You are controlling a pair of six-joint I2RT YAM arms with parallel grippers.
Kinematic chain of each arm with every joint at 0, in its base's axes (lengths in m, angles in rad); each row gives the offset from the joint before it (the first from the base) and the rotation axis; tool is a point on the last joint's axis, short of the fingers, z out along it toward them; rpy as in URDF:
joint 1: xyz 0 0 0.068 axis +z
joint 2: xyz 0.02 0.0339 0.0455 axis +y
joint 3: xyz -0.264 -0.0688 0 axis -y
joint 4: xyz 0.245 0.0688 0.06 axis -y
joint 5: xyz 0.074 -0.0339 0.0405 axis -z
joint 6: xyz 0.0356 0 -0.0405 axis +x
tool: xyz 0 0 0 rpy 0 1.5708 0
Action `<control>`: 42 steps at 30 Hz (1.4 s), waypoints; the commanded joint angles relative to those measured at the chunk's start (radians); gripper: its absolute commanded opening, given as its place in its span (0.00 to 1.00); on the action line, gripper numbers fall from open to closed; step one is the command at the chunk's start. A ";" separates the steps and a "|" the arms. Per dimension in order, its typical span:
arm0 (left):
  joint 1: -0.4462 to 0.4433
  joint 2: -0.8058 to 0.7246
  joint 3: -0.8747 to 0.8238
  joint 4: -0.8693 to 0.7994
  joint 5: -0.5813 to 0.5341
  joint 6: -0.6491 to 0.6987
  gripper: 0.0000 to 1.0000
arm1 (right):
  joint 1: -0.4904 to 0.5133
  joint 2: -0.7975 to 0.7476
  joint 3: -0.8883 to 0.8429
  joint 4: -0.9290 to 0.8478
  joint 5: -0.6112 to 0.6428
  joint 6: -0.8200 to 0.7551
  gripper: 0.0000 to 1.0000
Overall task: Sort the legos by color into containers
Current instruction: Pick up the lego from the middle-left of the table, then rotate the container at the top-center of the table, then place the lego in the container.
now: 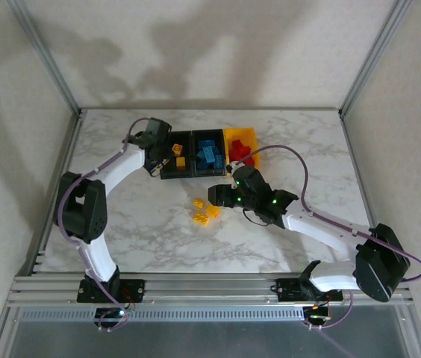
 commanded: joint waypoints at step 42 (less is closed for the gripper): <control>-0.161 0.300 0.338 -0.139 -0.130 0.014 0.63 | 0.008 -0.055 -0.030 -0.005 0.037 0.015 0.66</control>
